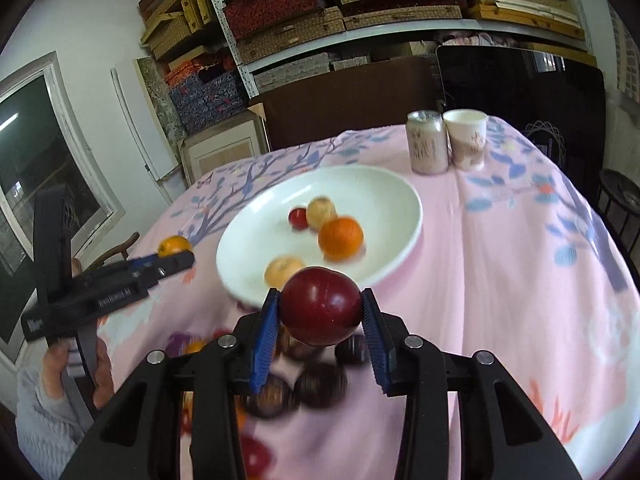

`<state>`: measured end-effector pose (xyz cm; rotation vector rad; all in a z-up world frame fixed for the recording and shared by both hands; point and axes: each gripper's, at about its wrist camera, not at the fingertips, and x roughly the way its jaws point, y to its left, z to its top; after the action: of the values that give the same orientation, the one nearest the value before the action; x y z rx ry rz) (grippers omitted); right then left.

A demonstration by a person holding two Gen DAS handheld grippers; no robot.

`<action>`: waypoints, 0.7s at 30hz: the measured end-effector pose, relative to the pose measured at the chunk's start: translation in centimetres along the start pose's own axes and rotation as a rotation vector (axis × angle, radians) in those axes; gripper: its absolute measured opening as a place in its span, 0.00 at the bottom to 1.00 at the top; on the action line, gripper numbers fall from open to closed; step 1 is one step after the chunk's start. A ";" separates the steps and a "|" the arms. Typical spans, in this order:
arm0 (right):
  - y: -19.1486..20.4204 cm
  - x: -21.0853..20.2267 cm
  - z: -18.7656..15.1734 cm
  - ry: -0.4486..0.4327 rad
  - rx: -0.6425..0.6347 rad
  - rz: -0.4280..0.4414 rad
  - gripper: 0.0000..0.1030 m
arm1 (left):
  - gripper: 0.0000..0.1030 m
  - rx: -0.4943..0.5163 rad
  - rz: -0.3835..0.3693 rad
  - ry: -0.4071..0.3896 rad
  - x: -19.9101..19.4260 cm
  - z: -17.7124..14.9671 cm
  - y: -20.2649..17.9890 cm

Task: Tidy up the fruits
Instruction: 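Place the yellow citrus on the plate with the left tool while the right places a plum, then move both tools back to the fruit pile and grasp a red tomato with the left tool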

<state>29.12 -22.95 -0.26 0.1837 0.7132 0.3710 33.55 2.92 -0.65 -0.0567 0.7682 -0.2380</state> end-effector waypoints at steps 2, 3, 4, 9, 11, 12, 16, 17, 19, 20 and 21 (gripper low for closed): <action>-0.1 1.9 1.3 0.013 0.005 -0.002 0.40 | 0.36 0.010 0.008 0.017 1.9 0.8 -0.5; -0.1 2.7 1.7 0.022 0.008 -0.002 0.40 | 0.36 0.018 0.015 0.029 3.0 1.1 -0.7; -0.2 3.6 1.9 0.030 0.011 -0.007 0.40 | 0.36 0.025 0.020 0.039 3.9 1.2 -0.8; -0.9 6.5 2.0 0.056 0.047 0.005 0.46 | 0.52 0.056 0.030 0.046 6.1 1.6 -1.0; -1.4 6.0 2.1 0.025 0.067 0.021 0.51 | 0.64 0.063 0.042 0.028 5.8 1.5 -1.0; -1.6 5.6 2.1 0.005 0.077 0.024 0.53 | 0.65 0.056 0.036 0.024 5.5 1.6 -0.9; -2.4 3.8 2.0 -0.059 0.114 0.045 0.62 | 0.73 0.037 0.041 -0.004 4.0 1.4 -0.2; -2.6 3.3 1.7 -0.071 0.118 0.043 0.65 | 0.78 0.030 0.046 -0.016 3.5 1.3 0.1; -2.8 3.1 1.4 -0.082 0.123 0.042 0.70 | 0.84 0.018 0.048 -0.033 2.4 0.9 0.5; -2.9 2.9 1.2 -0.088 0.128 0.039 0.74 | 0.87 0.006 0.051 -0.044 1.8 0.7 0.8; -3.1 2.7 1.0 -0.090 0.133 0.035 0.74 | 0.88 -0.005 0.052 -0.051 1.4 0.4 1.1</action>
<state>32.50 -24.75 -2.01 0.3367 0.6467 0.3467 34.97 3.68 -1.45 -0.0472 0.7191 -0.1842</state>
